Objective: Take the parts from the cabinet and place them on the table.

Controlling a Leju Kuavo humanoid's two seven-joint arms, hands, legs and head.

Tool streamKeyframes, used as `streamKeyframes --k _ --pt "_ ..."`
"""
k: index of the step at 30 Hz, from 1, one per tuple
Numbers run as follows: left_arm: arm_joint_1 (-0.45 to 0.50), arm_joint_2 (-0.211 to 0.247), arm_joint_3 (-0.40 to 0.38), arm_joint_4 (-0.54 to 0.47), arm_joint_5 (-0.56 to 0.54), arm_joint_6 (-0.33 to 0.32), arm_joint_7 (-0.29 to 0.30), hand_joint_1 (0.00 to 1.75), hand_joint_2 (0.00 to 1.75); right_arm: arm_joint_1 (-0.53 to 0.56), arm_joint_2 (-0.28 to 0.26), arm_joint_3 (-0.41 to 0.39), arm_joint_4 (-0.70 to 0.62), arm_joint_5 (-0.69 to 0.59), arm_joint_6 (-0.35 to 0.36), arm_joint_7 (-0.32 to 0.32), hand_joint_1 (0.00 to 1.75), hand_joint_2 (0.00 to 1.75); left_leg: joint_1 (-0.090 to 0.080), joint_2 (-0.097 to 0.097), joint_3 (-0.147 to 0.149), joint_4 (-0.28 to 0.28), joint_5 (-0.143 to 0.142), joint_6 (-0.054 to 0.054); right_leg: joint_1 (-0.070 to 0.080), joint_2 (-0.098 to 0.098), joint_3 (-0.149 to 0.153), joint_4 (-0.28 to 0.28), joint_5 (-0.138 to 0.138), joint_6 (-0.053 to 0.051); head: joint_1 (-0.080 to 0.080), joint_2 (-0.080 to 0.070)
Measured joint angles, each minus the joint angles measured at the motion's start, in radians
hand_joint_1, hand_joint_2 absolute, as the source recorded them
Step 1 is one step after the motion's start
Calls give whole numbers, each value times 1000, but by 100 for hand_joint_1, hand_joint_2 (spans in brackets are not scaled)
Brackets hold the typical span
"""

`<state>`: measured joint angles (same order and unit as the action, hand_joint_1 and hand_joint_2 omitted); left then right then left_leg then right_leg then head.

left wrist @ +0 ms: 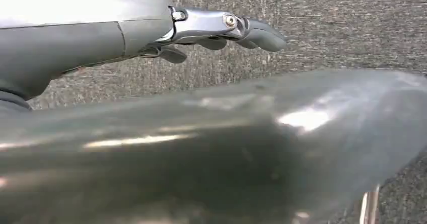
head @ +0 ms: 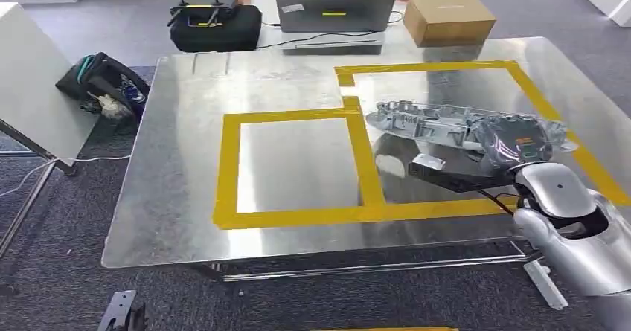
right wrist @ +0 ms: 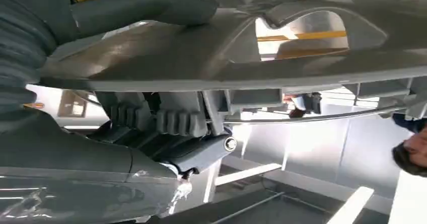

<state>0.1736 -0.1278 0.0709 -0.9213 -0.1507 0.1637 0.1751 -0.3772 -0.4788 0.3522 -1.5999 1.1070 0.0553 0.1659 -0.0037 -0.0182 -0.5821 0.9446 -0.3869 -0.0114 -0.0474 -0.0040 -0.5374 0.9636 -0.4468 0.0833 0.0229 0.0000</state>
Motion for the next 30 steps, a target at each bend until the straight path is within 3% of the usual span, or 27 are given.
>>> streamKeyframes --k 6,7,12,13,30 --pt "-5 3 -8 16 25 4 -9 0 0 -46 1 89 22 -19 0 -14 175 175 0 0 0 0 1 1 0 0 -1 0 1 -1 -1 0" --pt "-5 6 -11 19 30 3 -11 0 175 -53 1 101 24 -21 0 -14 0 0 0 0 0 0 1 1 0 0 0 0 1 -1 0 0" --pt "-6 24 -37 34 36 -2 -14 0 175 -67 1 139 37 -44 -12 -11 0 0 0 0 0 0 1 1 0 0 0 0 1 -1 0 0" --pt "-7 27 -41 36 44 -2 -14 0 0 -69 1 145 39 -48 -13 -8 0 0 0 0 0 0 1 1 0 0 0 0 1 -1 0 0" --pt "-18 74 -133 69 140 19 -29 0 0 -79 -7 185 58 -83 7 20 0 0 0 0 0 1 2 1 0 1 0 0 3 -1 -1 0"
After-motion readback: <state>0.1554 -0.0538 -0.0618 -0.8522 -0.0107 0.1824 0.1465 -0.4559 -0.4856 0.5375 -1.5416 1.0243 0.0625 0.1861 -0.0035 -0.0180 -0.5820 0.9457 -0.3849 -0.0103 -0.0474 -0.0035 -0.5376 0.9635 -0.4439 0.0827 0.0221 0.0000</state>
